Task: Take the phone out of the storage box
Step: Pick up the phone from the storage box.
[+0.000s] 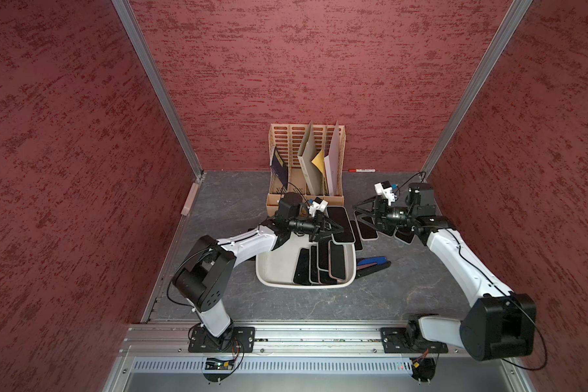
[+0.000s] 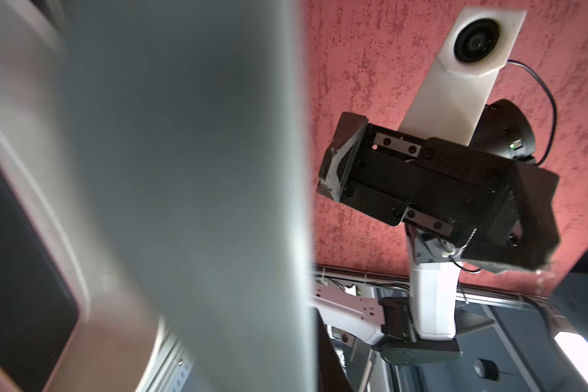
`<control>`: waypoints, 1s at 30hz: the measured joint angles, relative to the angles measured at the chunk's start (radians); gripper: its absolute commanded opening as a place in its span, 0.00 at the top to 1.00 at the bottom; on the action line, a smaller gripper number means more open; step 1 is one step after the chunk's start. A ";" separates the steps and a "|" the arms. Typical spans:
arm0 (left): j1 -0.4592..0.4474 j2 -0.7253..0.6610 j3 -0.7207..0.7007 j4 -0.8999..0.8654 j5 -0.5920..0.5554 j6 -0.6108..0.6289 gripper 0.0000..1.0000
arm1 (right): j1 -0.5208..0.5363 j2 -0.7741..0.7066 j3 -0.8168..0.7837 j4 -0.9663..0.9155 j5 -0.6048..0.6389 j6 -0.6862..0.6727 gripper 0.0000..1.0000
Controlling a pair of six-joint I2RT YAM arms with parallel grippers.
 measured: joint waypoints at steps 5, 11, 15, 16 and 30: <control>-0.015 0.016 0.005 0.169 0.044 -0.094 0.92 | 0.007 0.010 -0.008 0.013 -0.001 0.023 0.13; -0.027 0.016 0.010 0.239 0.077 -0.121 0.93 | 0.008 0.010 -0.013 0.019 0.016 0.039 0.34; -0.037 0.016 0.013 0.240 0.093 -0.120 0.93 | 0.008 0.010 -0.034 0.068 0.021 0.088 0.54; -0.040 0.016 0.014 0.240 0.096 -0.119 0.93 | 0.009 0.010 -0.042 0.083 0.022 0.100 0.55; -0.046 0.017 0.059 0.109 0.100 -0.012 0.00 | 0.020 0.002 -0.087 0.214 0.022 0.220 1.00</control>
